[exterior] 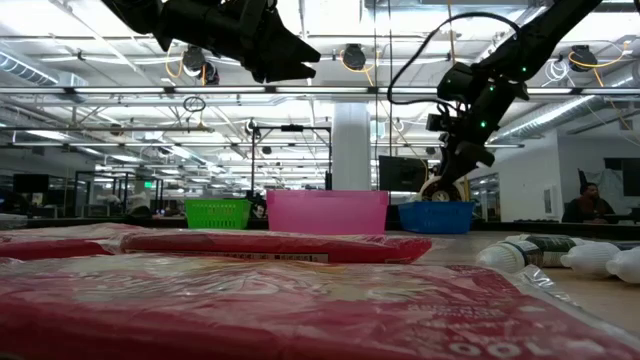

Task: Pick & Place Food Item
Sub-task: Put the black doughnut into the blue bin

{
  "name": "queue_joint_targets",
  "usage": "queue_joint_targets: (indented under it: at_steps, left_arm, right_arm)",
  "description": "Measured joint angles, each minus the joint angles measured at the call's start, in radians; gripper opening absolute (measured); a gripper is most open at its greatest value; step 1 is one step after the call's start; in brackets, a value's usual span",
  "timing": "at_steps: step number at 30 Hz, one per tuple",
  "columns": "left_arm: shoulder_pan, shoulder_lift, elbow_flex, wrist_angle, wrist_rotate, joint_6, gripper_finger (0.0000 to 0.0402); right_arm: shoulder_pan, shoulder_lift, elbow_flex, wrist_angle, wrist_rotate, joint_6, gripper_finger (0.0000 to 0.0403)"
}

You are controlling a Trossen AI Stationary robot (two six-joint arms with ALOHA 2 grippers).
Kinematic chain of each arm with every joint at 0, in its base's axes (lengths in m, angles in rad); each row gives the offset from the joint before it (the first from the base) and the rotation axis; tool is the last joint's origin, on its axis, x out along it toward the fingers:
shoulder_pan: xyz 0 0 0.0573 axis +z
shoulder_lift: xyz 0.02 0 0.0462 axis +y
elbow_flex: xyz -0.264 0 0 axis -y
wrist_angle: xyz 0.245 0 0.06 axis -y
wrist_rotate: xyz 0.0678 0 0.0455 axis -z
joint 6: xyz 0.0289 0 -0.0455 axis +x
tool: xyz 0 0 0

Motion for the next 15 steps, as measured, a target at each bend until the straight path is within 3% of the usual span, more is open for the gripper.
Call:
queue_joint_targets:
  at_steps: [3, 8, 15]
  left_arm:
    - [0.0, 0.0, 0.0, 0.0, 0.0, 0.0, 0.0335]
    - [0.0, 0.0, 0.0, 0.0, 0.0, 0.0, 0.0335]
    - [0.0, 0.0, -0.001, 0.0, 0.0, 0.0, 0.0335]
  right_arm:
    - [0.001, 0.0, -0.031, 0.068, 0.061, -0.018, 0.0128]
    - [0.002, 0.0, -0.055, 0.119, 0.068, -0.032, 0.0143]
    - [0.035, -0.007, -0.055, 0.11, 0.068, -0.033, 0.0133]
